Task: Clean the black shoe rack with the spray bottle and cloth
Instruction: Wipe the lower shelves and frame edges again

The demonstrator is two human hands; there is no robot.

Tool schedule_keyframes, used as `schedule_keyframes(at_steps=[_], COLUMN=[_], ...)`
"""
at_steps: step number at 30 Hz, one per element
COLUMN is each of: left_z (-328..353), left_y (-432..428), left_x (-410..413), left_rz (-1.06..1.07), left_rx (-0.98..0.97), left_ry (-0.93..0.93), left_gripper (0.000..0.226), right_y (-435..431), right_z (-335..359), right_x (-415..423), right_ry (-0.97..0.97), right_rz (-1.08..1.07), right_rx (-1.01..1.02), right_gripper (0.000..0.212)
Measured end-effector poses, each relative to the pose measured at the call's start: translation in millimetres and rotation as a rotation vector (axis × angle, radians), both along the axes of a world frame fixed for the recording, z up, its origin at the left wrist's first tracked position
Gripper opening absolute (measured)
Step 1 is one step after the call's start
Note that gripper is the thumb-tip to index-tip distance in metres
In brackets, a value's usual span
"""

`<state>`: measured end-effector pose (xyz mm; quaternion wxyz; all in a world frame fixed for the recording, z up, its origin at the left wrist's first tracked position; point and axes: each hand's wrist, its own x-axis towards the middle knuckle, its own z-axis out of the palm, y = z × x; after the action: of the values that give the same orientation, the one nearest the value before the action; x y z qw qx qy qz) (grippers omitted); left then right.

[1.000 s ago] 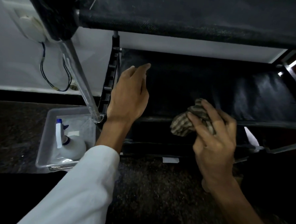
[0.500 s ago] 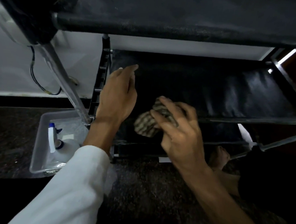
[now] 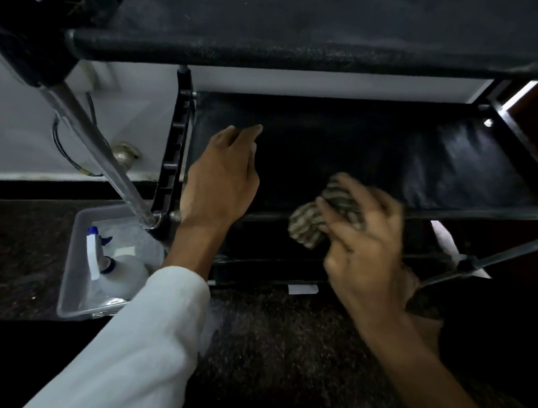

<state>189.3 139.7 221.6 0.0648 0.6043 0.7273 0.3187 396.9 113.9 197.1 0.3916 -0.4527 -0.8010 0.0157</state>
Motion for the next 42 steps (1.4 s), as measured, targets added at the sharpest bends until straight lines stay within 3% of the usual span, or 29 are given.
schedule_keyframes(at_steps=[3,8,14,17,19,24,27,32,38,42], left_z=[-1,-1,1,2,3,14,19,10,5,3], left_y=[0,-3,-5,-6,-4,7,12,28,42,38], left_x=[-5,-9,-7,-2,6,66,105,123,117,111], left_rz=[0.01,0.027,0.036,0.035,0.042,-0.131,-0.271,-0.282,-0.274,-0.293], left_rx=[-0.025,-0.014,-0.017,-0.007,0.01,0.111,0.149,0.053,0.016,0.011], left_ry=[0.014,0.012,0.012,0.034,0.092,0.111,0.124,-0.009,-0.336,-0.302], left_gripper=[0.043,0.042,0.041,0.041,0.039,0.034,0.034,0.037,0.039,0.04], right_y=[-3,16,29,28,21,9,9,9,4,-2], right_z=[-2,-3,8,15,21,33,29,3,0,-7], right_x=[-31,10,89,99,98,109,108,88,59,44], right_ry=[0.061,-0.1,-0.064,0.105,0.209,0.29,0.292,0.024,0.065,0.0], right_rz=[0.08,0.145,-0.098,-0.152,-0.195,-0.471,-0.484,-0.479,-0.405,-0.297], right_rx=[-0.015,0.022,0.0,-0.127,-0.137,0.03,0.085,0.205,0.246,0.219], right_gripper=[0.03,0.033,0.042,0.046,0.037,0.029,0.031,0.027,0.023,0.023])
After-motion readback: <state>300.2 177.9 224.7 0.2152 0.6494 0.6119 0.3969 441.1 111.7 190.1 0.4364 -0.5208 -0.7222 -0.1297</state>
